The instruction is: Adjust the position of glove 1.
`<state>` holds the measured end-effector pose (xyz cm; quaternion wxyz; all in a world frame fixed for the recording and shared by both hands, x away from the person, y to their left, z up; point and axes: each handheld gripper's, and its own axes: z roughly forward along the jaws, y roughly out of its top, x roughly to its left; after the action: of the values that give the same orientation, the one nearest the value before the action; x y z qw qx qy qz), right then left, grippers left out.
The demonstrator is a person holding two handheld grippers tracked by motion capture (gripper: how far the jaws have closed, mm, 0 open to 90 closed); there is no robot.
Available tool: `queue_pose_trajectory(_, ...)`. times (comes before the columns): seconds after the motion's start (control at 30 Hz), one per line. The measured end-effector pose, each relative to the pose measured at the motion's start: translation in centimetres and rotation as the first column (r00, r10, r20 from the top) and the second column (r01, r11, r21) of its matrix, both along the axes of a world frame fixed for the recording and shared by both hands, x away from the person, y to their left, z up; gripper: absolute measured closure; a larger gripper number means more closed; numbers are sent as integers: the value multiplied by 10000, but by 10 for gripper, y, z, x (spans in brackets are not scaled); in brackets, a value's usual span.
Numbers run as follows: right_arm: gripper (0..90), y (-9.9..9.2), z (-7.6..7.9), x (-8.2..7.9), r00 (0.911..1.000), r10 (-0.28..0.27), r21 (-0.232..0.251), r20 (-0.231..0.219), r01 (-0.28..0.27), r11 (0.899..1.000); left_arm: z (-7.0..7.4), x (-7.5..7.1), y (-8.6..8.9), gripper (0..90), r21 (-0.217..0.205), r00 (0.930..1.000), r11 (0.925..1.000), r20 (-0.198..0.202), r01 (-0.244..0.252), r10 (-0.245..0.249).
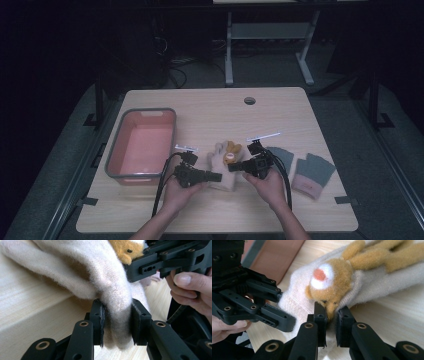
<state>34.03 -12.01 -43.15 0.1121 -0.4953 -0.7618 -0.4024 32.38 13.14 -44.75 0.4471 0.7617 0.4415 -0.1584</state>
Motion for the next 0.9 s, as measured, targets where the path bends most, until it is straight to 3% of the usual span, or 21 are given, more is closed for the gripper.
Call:
queue_pose_trajectory(0.63, 814, 4, 35, 2, 9986, 9, 250, 523, -22, 9997, 33, 4, 8, 676, -218, 9974, 9997, 709, 117, -101)
queue_pose_trajectory(0.9, 815, 5, 45, 3, 9977, 76, 346, 678, -100, 9993, 42, 4, 11, 676, -362, 9969, 9993, 791, 87, -59)
